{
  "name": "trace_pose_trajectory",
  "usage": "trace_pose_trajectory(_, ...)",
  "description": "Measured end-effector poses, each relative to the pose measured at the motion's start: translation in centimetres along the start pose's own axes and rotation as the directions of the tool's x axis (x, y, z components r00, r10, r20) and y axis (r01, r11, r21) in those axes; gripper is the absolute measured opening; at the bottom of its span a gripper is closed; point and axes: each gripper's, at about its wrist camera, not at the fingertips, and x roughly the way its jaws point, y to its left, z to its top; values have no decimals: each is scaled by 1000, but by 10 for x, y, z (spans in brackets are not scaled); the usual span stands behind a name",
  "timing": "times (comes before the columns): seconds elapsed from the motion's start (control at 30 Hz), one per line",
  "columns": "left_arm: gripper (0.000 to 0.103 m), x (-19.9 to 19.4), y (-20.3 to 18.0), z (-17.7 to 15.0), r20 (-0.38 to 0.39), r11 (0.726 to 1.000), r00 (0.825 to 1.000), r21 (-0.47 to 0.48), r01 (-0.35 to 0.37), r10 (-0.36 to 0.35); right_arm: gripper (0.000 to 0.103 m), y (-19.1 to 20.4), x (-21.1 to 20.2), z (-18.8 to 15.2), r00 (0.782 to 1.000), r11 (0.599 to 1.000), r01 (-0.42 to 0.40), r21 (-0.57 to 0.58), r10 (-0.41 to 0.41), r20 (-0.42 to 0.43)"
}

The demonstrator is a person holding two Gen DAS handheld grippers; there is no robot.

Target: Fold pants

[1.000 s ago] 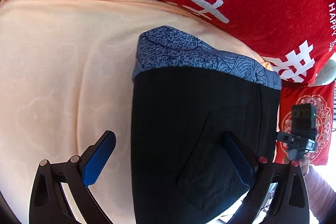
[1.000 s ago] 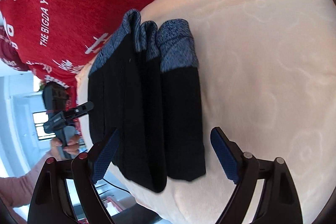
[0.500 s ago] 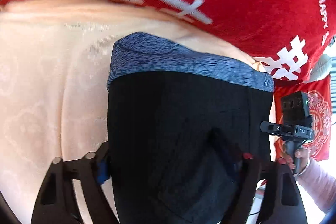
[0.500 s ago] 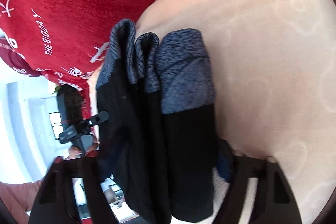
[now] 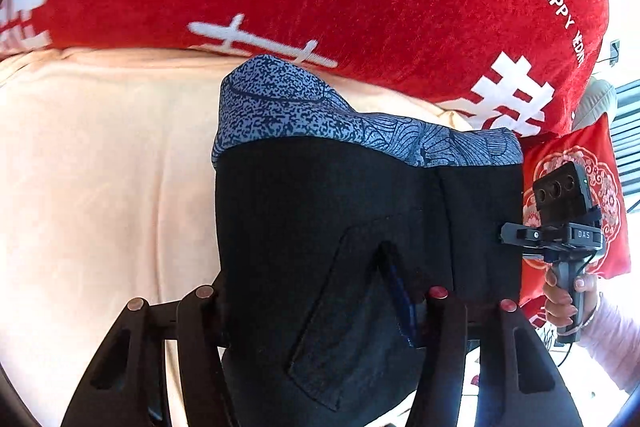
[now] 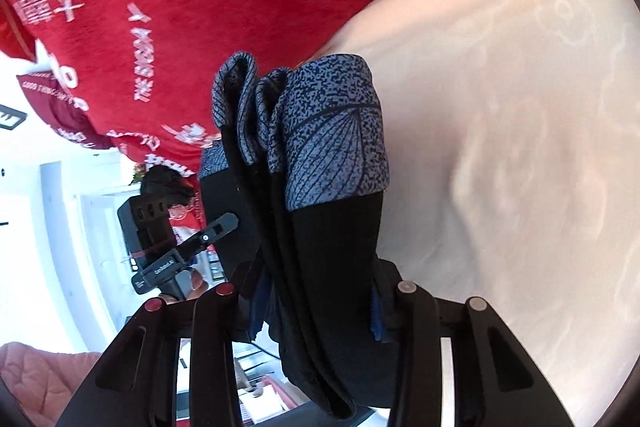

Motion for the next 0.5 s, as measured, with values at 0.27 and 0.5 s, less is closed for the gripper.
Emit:
trace_pose_trajectory(0.27, 60, -1, 19, -61, -37, 996, 996, -53, -78, 76, 43, 16, 26, -54, 999, 1000, 10, 0, -10, -36)
trace_pose_trajectory(0.5, 102, 29, 51, -79, -29, 985, 987, -78, -157, 155, 44, -16, 58, -64, 989, 991, 133, -31, -134, -56)
